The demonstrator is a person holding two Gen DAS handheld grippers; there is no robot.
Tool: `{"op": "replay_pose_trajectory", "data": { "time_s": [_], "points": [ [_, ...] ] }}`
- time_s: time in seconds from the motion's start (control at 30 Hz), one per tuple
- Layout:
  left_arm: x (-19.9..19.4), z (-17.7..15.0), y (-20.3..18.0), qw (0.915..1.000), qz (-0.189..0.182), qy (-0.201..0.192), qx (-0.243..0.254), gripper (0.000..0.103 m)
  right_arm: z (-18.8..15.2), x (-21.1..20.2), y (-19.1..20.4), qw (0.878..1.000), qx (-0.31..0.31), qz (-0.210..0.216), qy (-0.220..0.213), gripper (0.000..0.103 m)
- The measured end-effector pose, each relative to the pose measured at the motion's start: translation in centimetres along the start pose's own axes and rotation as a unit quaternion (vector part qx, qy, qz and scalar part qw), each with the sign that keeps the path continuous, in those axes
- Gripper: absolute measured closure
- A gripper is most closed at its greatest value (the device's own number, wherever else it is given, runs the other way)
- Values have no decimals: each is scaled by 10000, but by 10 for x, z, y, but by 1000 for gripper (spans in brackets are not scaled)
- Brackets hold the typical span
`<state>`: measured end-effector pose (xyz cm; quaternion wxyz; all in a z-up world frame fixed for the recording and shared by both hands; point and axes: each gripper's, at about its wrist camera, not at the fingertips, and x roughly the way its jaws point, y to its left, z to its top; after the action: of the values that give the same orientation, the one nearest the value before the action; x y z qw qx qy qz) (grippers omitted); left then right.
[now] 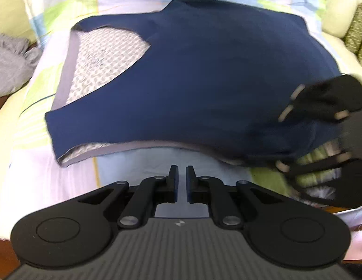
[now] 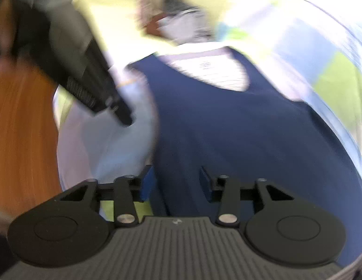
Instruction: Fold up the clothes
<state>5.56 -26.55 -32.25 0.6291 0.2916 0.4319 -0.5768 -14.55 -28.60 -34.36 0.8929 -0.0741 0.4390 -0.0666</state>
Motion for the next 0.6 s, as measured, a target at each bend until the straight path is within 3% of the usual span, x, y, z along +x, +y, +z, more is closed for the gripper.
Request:
{"op": "replay_pose_trajectory", "data": {
  "time_s": [0.1,0.17,0.2,0.23,0.47,0.57,0.6],
  "points": [
    [-1,8,-2,9989,-430,-176,-26,92,2,-9,-35,9914,1269,274,-189,103],
    [2,16,-7,9970,-739,-210,15,90,-2,-15,-59,9737,2166,665,-246,102],
    [5,20,-10,9958,-891,-206,53,82,-5,-17,-69,9633,2545,812,-263,102],
    [8,21,-11,9949,-993,-148,61,75,-7,-17,-74,9598,2677,798,-265,103],
    [49,29,-9,9849,-1685,149,-374,71,-8,-15,-84,9503,2964,834,-463,102],
    [62,26,-10,9789,-1971,311,-429,81,-13,-18,-82,9468,3050,933,-419,99],
    [60,23,-12,9781,-2017,314,-410,98,-15,-19,-82,9445,3120,965,-360,96]
  ]
}}
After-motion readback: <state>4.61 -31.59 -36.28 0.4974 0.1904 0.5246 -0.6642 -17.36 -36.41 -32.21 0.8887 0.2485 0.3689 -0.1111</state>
